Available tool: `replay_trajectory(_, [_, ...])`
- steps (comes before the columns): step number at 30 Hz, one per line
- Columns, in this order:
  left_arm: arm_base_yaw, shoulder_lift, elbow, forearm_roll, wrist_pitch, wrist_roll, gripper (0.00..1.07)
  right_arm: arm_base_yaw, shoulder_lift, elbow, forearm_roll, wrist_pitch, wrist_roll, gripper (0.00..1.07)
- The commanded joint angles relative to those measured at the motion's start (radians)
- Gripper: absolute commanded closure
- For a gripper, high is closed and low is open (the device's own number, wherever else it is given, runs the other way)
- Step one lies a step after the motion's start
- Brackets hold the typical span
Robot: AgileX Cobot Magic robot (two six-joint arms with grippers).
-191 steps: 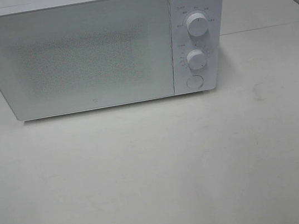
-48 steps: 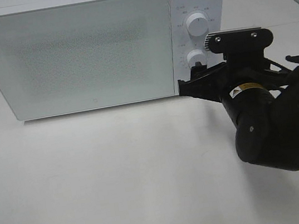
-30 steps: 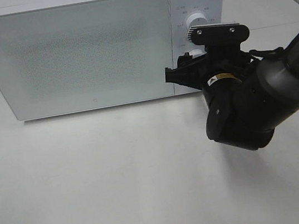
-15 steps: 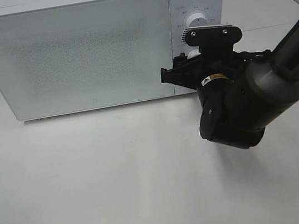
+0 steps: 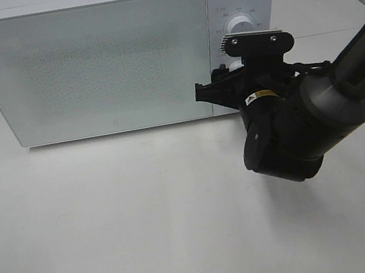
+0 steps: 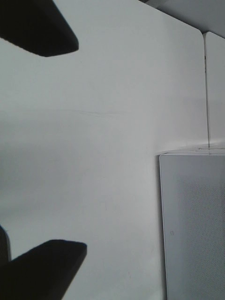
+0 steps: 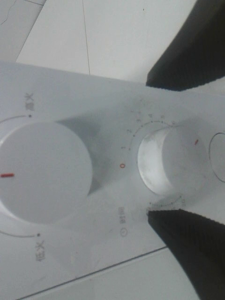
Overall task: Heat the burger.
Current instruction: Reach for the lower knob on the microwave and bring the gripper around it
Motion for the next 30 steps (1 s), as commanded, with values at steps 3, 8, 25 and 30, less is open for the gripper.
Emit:
replay_trajectory(3, [0.000, -0.017, 0.002, -0.006, -0.015, -0.004, 0.07, -0.001, -0.003, -0.015, 0.003, -0.070, 0.052, 0.58])
replay_trajectory(8, [0.000, -0.017, 0.002, -0.006, -0.015, -0.004, 0.07, -0.001, -0.003, -0.026, 0.004, -0.037, 0.075, 0.80])
replay_trajectory(25, [0.000, -0.017, 0.002, -0.006, -0.015, -0.004, 0.07, -0.001, -0.003, -0.026, -0.011, 0.025, -0.025, 0.99])
replay_trajectory(30, [0.000, -0.017, 0.002, -0.006, -0.015, -0.004, 0.07, -0.003, -0.003, -0.026, -0.014, 0.041, -0.056, 0.99])
